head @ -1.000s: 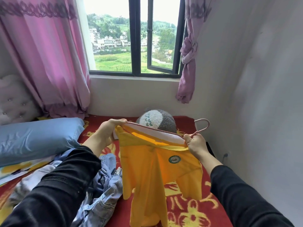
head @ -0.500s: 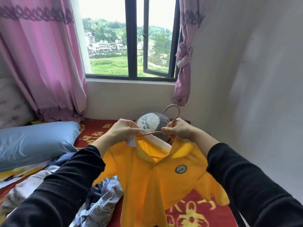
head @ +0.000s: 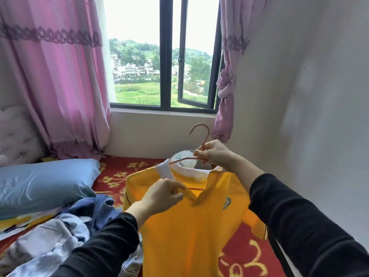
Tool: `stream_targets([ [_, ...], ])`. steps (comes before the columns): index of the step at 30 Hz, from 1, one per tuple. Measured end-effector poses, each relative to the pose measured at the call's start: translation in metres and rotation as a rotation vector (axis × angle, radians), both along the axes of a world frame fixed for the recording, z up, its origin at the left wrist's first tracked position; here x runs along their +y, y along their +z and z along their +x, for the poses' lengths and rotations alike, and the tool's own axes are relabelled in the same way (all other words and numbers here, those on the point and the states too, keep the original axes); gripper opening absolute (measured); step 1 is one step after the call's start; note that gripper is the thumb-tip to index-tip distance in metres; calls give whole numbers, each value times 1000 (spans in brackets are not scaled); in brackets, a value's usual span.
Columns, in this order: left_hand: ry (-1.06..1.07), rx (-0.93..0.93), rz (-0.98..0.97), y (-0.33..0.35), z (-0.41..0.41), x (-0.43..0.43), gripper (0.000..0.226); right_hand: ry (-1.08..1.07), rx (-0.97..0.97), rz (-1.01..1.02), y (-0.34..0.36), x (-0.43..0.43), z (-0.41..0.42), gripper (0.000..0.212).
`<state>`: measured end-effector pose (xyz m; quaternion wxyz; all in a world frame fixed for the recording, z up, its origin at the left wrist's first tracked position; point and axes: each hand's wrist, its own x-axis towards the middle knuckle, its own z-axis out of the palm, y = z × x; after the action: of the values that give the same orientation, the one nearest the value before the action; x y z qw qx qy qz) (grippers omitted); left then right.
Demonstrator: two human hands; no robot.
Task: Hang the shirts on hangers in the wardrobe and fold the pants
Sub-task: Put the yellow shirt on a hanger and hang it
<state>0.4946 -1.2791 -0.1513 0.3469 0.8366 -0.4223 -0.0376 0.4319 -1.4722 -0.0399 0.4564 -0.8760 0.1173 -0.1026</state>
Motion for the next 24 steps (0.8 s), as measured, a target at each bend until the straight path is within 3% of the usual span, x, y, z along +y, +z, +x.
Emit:
stream_targets([
  [6, 40, -6, 230, -28, -14, -29, 52, 18, -56, 52, 19, 7, 4, 17],
  [10, 79, -71, 216, -31, -15, -36, 25, 2, -130, 84, 25, 11, -1, 18],
  [15, 69, -111, 361, -42, -11, -25, 31, -4, -169, 117, 34, 8, -5, 14],
  [24, -65, 107, 473, -27, -9, -11, 30, 41, -170, 56, 31, 15, 2, 18],
])
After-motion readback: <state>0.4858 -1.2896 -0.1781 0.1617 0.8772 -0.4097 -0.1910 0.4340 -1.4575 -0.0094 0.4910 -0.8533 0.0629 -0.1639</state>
